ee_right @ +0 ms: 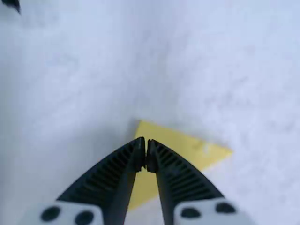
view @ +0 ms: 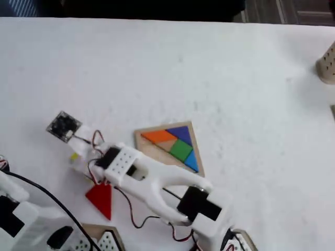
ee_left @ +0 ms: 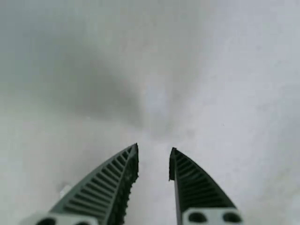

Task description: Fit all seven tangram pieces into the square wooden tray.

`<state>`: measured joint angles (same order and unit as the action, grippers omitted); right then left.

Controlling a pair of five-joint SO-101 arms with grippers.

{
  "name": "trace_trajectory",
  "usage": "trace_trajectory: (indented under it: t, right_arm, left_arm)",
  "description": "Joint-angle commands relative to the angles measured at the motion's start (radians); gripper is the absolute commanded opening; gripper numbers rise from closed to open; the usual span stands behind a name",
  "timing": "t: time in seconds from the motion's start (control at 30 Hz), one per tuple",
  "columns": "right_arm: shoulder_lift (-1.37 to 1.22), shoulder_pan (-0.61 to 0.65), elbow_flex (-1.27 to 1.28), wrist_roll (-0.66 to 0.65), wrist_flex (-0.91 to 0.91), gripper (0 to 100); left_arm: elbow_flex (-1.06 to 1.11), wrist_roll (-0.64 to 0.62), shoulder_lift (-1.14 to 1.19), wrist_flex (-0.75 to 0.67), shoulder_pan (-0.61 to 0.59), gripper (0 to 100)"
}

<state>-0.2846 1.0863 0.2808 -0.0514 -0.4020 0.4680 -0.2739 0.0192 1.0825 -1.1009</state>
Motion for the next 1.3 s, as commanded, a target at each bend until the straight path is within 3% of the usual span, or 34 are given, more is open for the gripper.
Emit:
trace_trajectory:
  t: [0.0,0.2,0.4,0.6,0.9,1.13,1.2,1.27]
  right_arm:
    - [-0.013,0.038,-0.021,0.017,0.191,1.9]
    - [-0.185,0.059,-0.109,0.017,0.143,1.8]
    - [-0.242,0.015,-0.264,0.012,-0.197,1.8]
    - [-0.193,-0.035,-0.226,-0.219,-0.364,1.8]
    - [0.153,-0.074,0.157,-0.259,-0.262,1.8]
    - [0.358,-0.183,0.399,-0.256,-0.114,1.8]
    - [0.392,-0.186,0.411,-0.206,-0.105,1.9]
    - [0.42,-0.185,0.407,-0.063,-0.101,2.2]
  left_arm:
    - [-0.057,-0.009,-0.022,-0.02,-0.038,2]
    - [-0.057,-0.009,-0.022,-0.02,-0.045,2]
    - [-0.057,-0.009,-0.022,-0.02,-0.045,2]
    - [-0.054,-0.008,-0.022,-0.02,-0.044,2]
    - [-0.051,-0.008,-0.022,-0.02,-0.039,2]
    - [-0.051,-0.006,-0.022,-0.02,-0.039,2]
    - [-0.051,-0.006,-0.022,-0.018,-0.039,2]
    - [-0.051,-0.006,-0.022,-0.018,-0.039,2]
